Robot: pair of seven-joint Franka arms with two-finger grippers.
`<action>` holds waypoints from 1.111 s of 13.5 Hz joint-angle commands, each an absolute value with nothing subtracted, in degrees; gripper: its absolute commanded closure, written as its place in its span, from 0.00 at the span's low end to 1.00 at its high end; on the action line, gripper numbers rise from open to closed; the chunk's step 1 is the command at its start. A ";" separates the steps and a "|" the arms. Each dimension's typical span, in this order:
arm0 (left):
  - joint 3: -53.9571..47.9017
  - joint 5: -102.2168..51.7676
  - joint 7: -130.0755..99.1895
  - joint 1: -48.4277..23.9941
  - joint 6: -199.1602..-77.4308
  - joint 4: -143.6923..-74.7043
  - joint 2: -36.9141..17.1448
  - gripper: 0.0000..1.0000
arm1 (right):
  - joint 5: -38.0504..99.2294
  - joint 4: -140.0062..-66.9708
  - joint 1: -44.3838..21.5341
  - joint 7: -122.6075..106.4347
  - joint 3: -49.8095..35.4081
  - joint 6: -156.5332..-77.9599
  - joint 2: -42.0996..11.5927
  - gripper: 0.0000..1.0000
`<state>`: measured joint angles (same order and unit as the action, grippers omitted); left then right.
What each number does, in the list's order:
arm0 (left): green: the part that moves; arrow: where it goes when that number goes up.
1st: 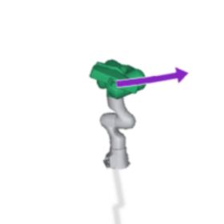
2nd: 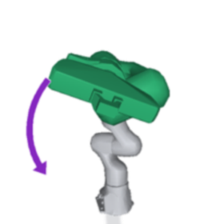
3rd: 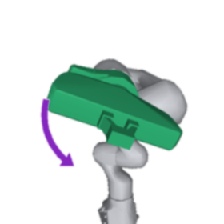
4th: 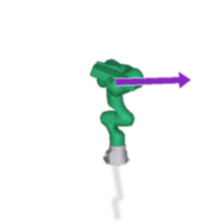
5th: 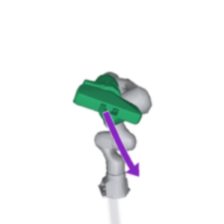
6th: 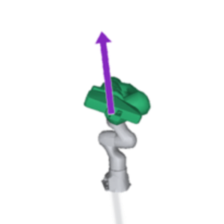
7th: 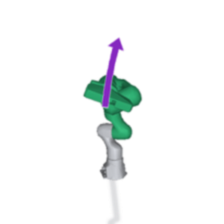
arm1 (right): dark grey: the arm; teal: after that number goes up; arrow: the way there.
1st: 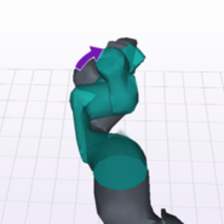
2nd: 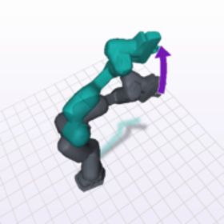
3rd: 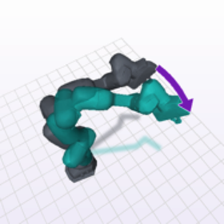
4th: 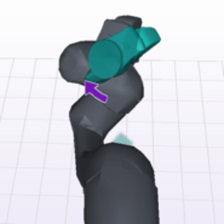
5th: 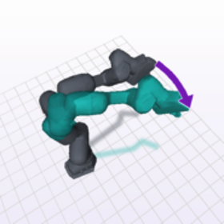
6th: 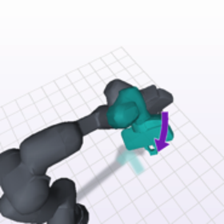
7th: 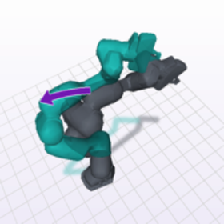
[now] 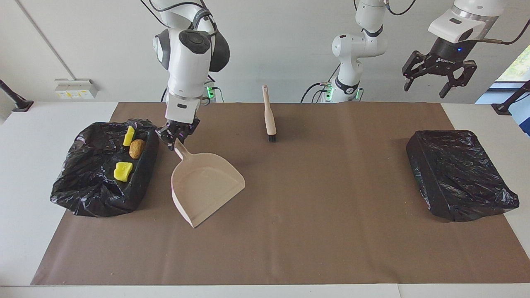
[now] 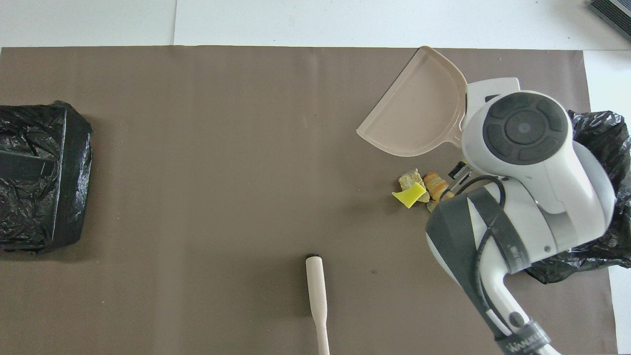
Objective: Sweep and dump trash in bin
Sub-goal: 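Bring the empty dustpan back to the mat center with the right gripper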
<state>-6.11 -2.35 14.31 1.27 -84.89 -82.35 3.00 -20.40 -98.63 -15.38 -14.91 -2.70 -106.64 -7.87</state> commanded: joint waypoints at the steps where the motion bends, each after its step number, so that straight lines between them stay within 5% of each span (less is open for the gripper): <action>1: -6.42 -2.81 14.77 1.58 -84.20 -83.93 4.57 0.00 | -12.42 -91.33 -16.17 -3.38 -2.55 -105.29 -13.70 1.00; 7: -6.42 -2.81 14.68 1.32 -83.58 -84.37 5.01 0.00 | -4.75 -89.74 -25.47 30.10 -2.55 -111.43 -19.76 1.00; 13: -6.33 -2.81 14.15 2.11 -82.62 -84.20 5.10 0.00 | -4.75 -87.36 -31.28 40.17 -2.55 -115.39 -26.10 1.00; 15: -6.50 -2.73 14.41 1.58 -85.59 -84.02 4.75 0.00 | -4.31 -88.41 -33.12 40.17 -2.55 -118.29 -27.50 0.92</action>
